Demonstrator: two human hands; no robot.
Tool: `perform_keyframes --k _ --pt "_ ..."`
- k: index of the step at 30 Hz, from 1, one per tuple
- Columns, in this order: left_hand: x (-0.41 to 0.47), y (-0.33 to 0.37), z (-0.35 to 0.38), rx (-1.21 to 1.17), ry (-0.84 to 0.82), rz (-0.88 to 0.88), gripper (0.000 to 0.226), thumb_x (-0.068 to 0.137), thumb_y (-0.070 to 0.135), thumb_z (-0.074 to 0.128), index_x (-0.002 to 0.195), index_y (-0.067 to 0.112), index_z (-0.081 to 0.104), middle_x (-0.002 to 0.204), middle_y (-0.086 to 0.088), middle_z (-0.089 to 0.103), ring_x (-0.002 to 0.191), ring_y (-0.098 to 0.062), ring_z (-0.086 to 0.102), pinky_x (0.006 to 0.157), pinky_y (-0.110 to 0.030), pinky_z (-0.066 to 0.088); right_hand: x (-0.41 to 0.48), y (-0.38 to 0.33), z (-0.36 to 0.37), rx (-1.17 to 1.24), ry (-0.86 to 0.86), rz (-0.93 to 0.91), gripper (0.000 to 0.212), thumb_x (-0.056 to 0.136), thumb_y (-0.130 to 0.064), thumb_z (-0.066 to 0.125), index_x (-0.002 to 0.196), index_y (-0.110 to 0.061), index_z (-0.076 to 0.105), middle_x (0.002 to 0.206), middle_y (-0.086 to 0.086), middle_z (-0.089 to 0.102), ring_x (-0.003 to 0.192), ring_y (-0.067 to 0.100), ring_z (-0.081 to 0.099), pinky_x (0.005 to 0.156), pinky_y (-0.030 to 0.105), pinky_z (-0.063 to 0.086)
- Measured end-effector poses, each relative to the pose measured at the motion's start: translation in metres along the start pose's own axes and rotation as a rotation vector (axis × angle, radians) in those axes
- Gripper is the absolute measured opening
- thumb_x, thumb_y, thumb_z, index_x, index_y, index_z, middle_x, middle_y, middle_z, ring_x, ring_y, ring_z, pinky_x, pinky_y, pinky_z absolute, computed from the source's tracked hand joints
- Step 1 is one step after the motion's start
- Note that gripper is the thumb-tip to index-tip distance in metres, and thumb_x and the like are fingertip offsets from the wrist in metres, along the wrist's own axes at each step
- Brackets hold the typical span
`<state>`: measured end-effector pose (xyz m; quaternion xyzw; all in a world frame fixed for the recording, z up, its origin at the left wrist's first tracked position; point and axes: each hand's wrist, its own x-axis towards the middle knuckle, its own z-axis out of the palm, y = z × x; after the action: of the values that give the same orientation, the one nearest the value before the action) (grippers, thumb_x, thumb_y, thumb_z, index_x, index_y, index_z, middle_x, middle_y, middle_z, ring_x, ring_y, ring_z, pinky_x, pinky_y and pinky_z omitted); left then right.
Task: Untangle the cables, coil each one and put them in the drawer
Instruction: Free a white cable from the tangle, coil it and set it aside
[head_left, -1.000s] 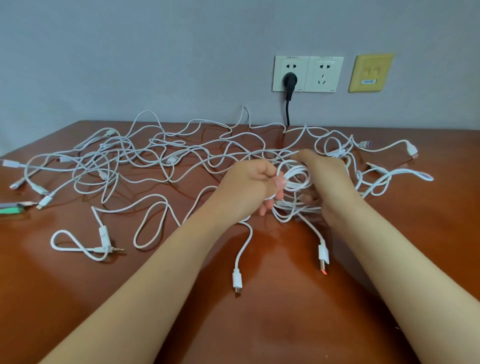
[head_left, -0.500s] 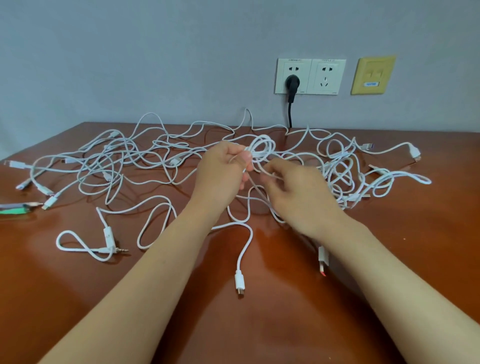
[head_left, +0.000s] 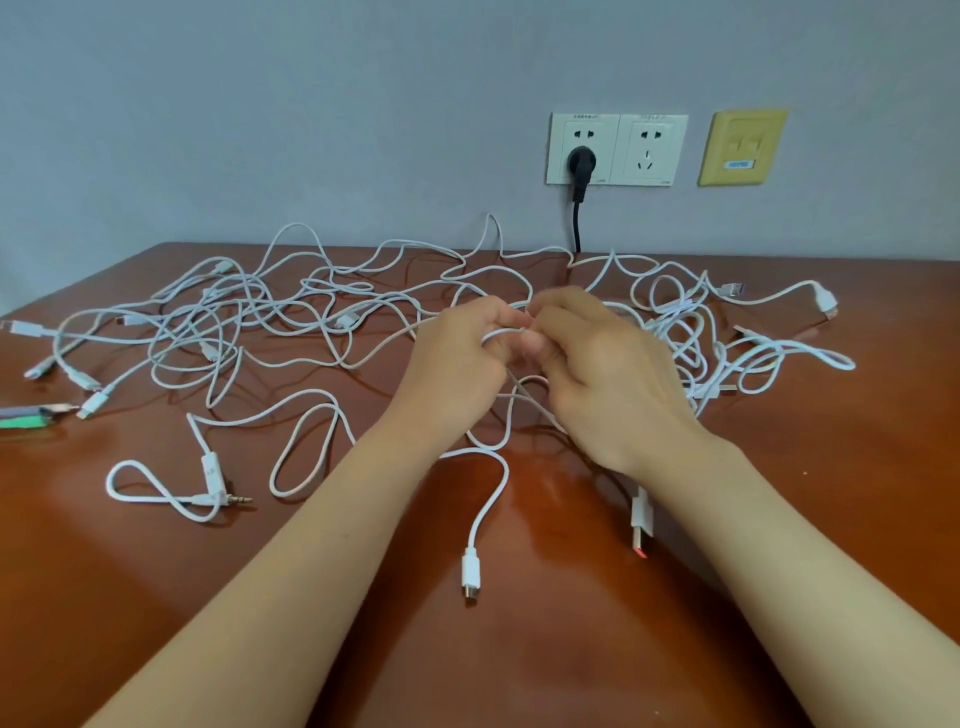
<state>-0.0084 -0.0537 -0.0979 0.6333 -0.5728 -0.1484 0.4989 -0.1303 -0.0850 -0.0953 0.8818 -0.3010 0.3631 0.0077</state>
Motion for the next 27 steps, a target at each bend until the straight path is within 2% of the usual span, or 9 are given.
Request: perform_keyframes --k 2,4,9,14,18,22,23,25,27 --pt "-0.001 0.002 0.001 0.009 -0.029 0.02 0.024 0.087 0.012 0.061 0.075 0.031 0.058 0.062 0.017 0.056 0.062 -0.004 0.054 0.067 -0.026 0.045 0.002 0.003 0.0 0.062 -0.005 0.11 0.038 0.085 -0.037 0.031 0.089 -0.015 0.062 0.097 -0.001 0.055 0.09 0.029 0.056 0.065 0.033 0.036" --pt "-0.001 0.003 0.001 -0.009 -0.039 0.009 0.03 0.087 0.011 0.061 0.07 0.035 0.057 0.048 0.018 0.054 0.053 0.005 0.051 0.062 -0.02 0.044 0.002 0.004 -0.003 0.145 0.034 0.197 0.028 0.089 -0.036 0.037 0.073 -0.021 0.054 0.082 -0.003 0.049 0.084 0.026 0.053 0.064 0.032 0.031" --pt "0.0 0.004 -0.003 -0.067 -0.118 -0.017 0.027 0.088 0.004 0.059 0.072 0.026 0.058 0.04 0.023 0.052 0.042 0.006 0.049 0.048 -0.007 0.037 0.002 0.003 -0.005 0.145 0.033 0.294 0.038 0.093 -0.027 0.046 0.056 -0.023 0.038 0.055 -0.004 0.044 0.067 0.026 0.046 0.053 0.031 0.029" --pt "0.0 0.002 -0.004 0.01 -0.172 0.002 0.025 0.086 0.006 0.06 0.069 0.024 0.057 0.043 0.014 0.051 0.042 0.006 0.049 0.049 -0.008 0.037 -0.001 0.003 -0.007 -0.066 0.013 0.168 0.019 0.097 -0.029 0.04 0.085 -0.017 0.049 0.085 0.015 0.064 0.086 0.04 0.054 0.06 0.034 0.022" --pt "-0.002 0.006 -0.004 0.042 -0.255 0.029 0.024 0.088 0.008 0.059 0.07 0.024 0.054 0.04 0.014 0.052 0.039 0.006 0.047 0.048 -0.006 0.035 0.001 0.004 -0.009 -0.024 0.01 0.252 0.019 0.093 -0.03 0.045 0.092 -0.017 0.06 0.079 0.01 0.062 0.086 0.035 0.054 0.062 0.032 0.027" --pt "-0.004 0.006 -0.002 -0.11 -0.317 -0.021 0.027 0.091 0.004 0.054 0.073 0.024 0.053 0.047 0.016 0.058 0.041 0.002 0.046 0.047 -0.011 0.037 0.01 0.013 -0.019 0.429 -0.039 0.506 0.018 0.085 -0.026 0.064 0.074 -0.012 0.068 0.064 0.002 0.063 0.065 0.017 0.058 0.059 0.024 0.043" --pt "-0.005 0.007 -0.002 -0.165 -0.327 -0.04 0.026 0.091 0.002 0.052 0.074 0.022 0.054 0.05 0.012 0.059 0.039 0.002 0.045 0.045 -0.011 0.037 0.011 0.015 -0.022 0.607 -0.077 0.625 0.018 0.083 -0.023 0.067 0.073 -0.009 0.068 0.06 0.002 0.062 0.053 0.011 0.055 0.05 0.017 0.041" --pt "-0.006 0.008 0.0 -0.257 -0.348 -0.05 0.023 0.093 0.0 0.05 0.079 0.017 0.054 0.058 0.006 0.058 0.038 0.0 0.044 0.044 -0.011 0.037 0.011 0.021 -0.024 0.978 -0.256 0.811 0.018 0.082 -0.02 0.063 0.071 -0.006 0.059 0.046 0.0 0.049 0.031 0.007 0.039 0.032 0.014 0.029" --pt "-0.005 0.008 0.002 -0.363 -0.341 -0.053 0.017 0.093 0.0 0.049 0.085 0.013 0.055 0.059 0.004 0.057 0.039 0.0 0.043 0.044 -0.012 0.037 0.009 0.026 -0.02 1.303 -0.372 0.889 0.013 0.077 -0.017 0.055 0.068 -0.011 0.048 0.049 0.001 0.037 0.026 0.003 0.024 0.027 0.014 0.017"
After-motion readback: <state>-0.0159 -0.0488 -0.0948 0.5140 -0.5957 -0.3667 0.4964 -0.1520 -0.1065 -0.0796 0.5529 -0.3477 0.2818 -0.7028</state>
